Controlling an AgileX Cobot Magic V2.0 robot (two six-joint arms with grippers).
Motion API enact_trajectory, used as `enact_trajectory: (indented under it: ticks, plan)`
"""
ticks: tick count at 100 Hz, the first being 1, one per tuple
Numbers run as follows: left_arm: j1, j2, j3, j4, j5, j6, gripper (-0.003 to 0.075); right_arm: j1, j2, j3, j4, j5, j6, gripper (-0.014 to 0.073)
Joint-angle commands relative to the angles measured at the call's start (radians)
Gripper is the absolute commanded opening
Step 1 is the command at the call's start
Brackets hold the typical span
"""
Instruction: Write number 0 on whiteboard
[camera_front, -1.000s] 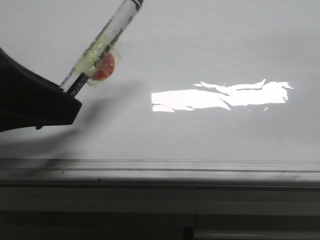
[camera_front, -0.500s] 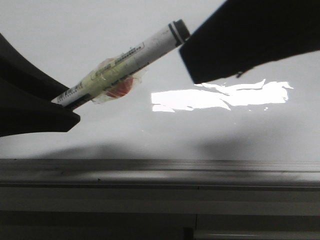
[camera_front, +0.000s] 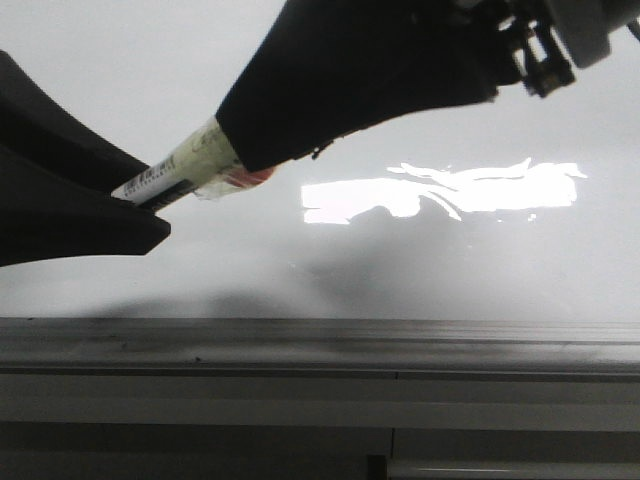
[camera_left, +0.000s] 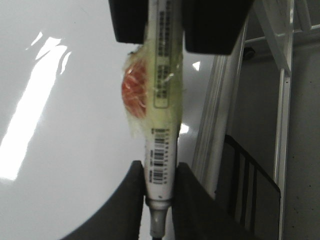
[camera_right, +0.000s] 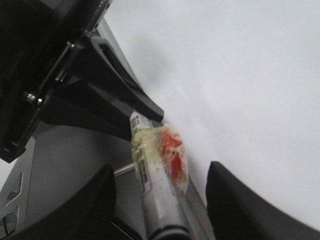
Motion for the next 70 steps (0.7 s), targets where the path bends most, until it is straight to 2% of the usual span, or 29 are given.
enact_trajectory:
  ticks: [1,9,16,19,22,41,48,53,62,66,70]
  plan:
    - [-0.008,-0.013,-0.029,-0.003,-0.062,-0.004,-0.0020,0.007,-0.004,-0.035,0.022,-0.050,-0.015,0.0298]
    - [-0.008,-0.013,-0.029,-0.003,-0.060,-0.004,-0.0020,0.008,0.001,-0.035,0.022,-0.051,-0.015,0.0204]
    - [-0.008,-0.013,-0.029,-0.003,-0.056,-0.004,-0.0020,0.008,0.001,-0.035,0.022,-0.055,-0.015,0.0058]
    - [-0.008,-0.013,-0.029,-0.003,-0.056,-0.004,-0.0020,0.008,0.001,-0.035,0.022,-0.055,-0.015,-0.0029]
    - [-0.008,-0.013,-0.029,-0.003,-0.053,-0.004,-0.0020,0.008,0.001,-0.035,0.022,-0.057,-0.015,-0.0074]
    - [-0.008,-0.013,-0.029,-0.003,0.003,-0.004,-0.0019,0.008,0.001,-0.035,0.026,-0.057,-0.015,-0.0070]
    - [-0.008,-0.013,-0.029,-0.003,0.024,-0.004,0.0003,0.008,0.001,-0.035,0.026,-0.067,-0.015,-0.0070]
    - [-0.008,-0.013,-0.029,-0.003,0.031,-0.004,0.0054,0.008,0.001,-0.035,0.026,-0.068,-0.015,-0.0070]
    - [-0.008,-0.013,-0.031,-0.005,0.071,-0.004,0.0201,0.008,0.003,-0.035,0.026,-0.072,-0.015,-0.0070]
    - [-0.008,-0.017,-0.038,-0.015,0.123,-0.006,0.0281,0.008,0.005,-0.035,0.026,-0.085,-0.015,-0.0070]
    - [-0.008,-0.017,-0.047,-0.034,0.178,-0.008,0.0326,0.008,0.005,-0.035,0.026,-0.101,-0.015,-0.0070]
